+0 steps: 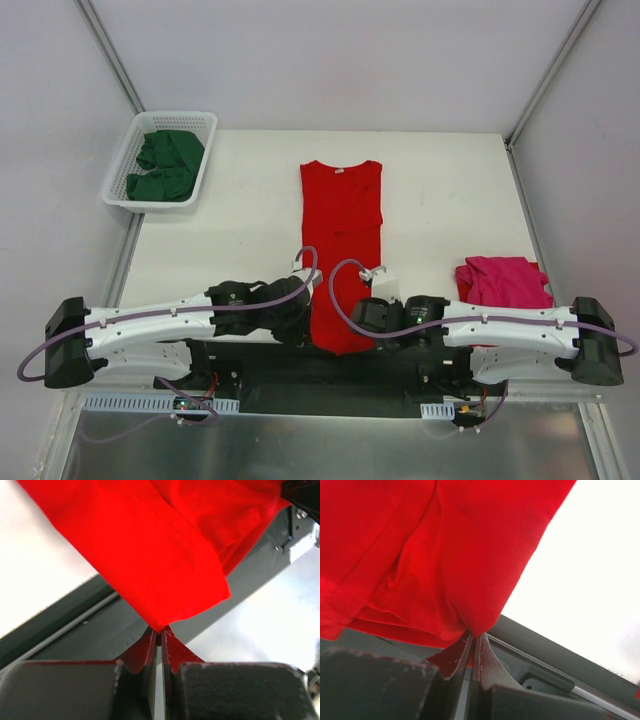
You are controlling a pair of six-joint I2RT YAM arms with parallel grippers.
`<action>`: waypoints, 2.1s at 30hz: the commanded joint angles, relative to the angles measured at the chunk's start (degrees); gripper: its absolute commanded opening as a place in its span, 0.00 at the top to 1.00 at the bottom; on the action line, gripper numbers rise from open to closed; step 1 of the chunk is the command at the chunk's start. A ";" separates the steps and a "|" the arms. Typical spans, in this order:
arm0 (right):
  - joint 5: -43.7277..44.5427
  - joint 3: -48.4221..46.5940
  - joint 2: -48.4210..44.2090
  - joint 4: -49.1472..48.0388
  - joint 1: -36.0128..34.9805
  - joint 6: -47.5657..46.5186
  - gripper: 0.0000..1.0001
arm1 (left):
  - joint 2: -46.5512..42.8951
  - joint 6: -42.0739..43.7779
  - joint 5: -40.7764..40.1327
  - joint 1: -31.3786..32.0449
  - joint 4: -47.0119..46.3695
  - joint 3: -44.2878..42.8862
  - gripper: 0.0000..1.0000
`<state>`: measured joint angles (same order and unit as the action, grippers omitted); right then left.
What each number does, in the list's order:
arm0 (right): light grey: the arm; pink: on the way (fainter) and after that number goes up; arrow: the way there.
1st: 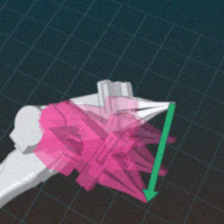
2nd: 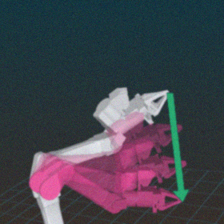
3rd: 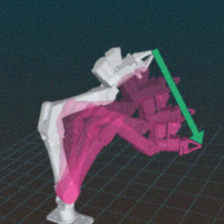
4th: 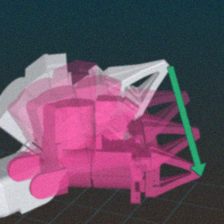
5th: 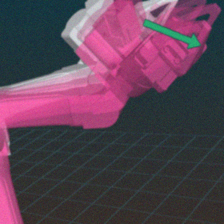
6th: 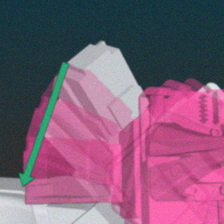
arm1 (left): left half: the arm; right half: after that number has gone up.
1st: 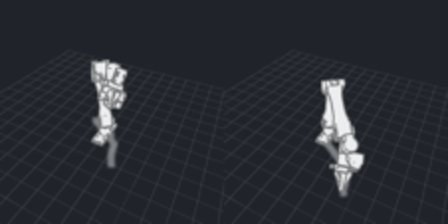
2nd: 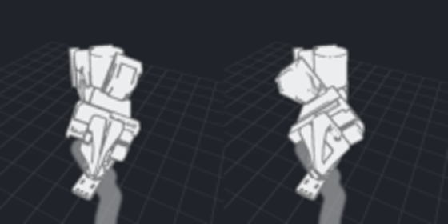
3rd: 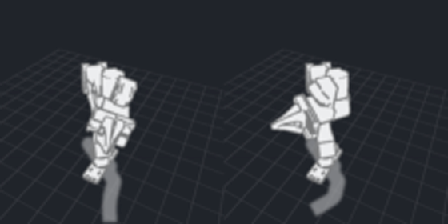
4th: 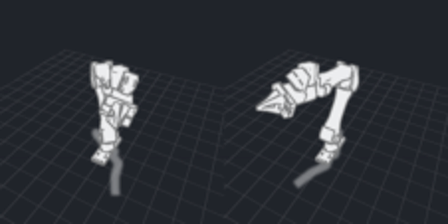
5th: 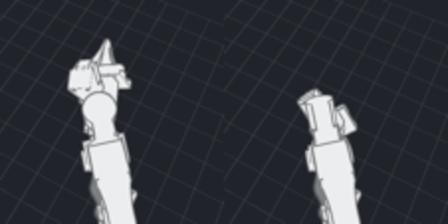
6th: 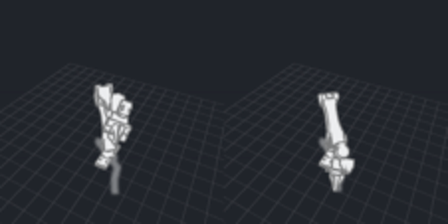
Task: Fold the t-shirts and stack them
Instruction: Fold the folded rectangular tshirt in 1/3 of the way
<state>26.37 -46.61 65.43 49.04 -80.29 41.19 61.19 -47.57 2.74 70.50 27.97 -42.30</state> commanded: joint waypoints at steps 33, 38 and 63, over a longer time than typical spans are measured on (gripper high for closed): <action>4.39 -3.14 2.60 -5.00 13.23 -15.08 0.99 | 7.54 15.58 -6.35 -13.98 5.52 -10.69 1.00; 2.90 -3.49 3.65 -6.58 16.12 -17.37 0.99 | 10.08 17.86 -5.56 -16.61 5.52 -12.80 1.00; -4.92 -9.20 11.39 -13.88 31.16 -30.90 0.99 | 20.99 24.72 -2.83 -25.41 4.73 -20.97 1.00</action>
<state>22.02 -53.10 75.57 35.66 -50.92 13.30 80.95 -25.50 0.01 46.68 31.94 -60.42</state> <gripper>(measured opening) 0.034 0.019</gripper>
